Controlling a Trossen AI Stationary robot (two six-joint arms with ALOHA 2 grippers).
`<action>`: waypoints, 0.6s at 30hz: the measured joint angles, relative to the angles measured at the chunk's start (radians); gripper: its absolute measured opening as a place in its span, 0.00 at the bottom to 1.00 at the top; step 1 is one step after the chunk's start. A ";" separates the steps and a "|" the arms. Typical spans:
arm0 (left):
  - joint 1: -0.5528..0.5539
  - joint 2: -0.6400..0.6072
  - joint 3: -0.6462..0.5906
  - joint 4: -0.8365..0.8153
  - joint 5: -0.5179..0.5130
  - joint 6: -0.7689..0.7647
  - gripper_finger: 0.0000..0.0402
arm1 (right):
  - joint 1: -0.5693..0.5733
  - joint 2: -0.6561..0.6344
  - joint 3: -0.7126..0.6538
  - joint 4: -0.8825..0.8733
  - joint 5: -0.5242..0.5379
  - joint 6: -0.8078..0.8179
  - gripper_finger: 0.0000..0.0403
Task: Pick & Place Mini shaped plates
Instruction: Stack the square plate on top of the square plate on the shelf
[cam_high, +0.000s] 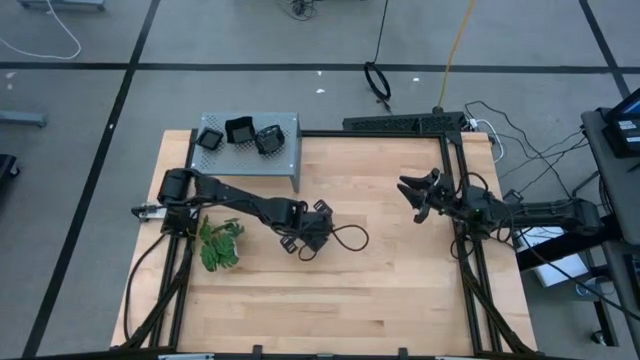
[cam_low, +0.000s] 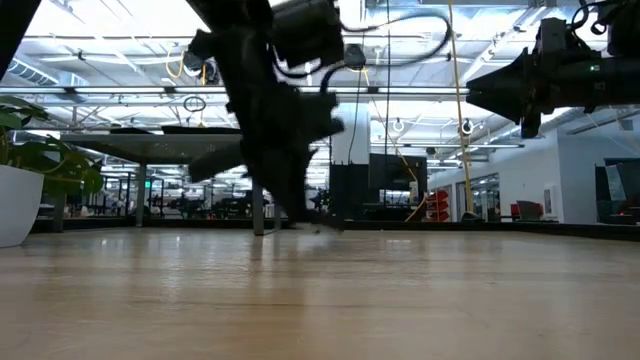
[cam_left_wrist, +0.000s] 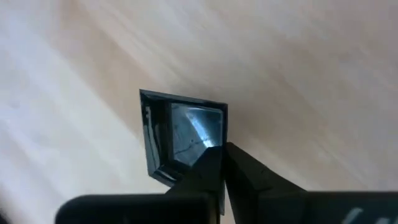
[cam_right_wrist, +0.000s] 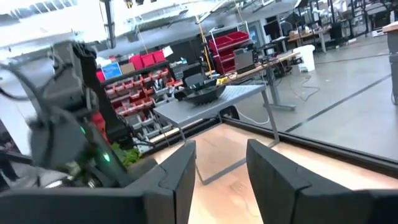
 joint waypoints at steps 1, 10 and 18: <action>0.000 -0.012 0.007 0.002 0.000 -0.005 0.04 | 0.000 0.000 0.000 -0.006 0.000 -0.006 0.32; 0.004 -0.181 0.032 0.009 -0.004 -0.089 0.05 | 0.000 0.012 0.000 -0.018 -0.004 -0.006 0.32; 0.052 -0.377 0.032 -0.030 -0.194 -0.288 0.03 | 0.000 0.016 -0.001 -0.021 -0.005 -0.007 0.32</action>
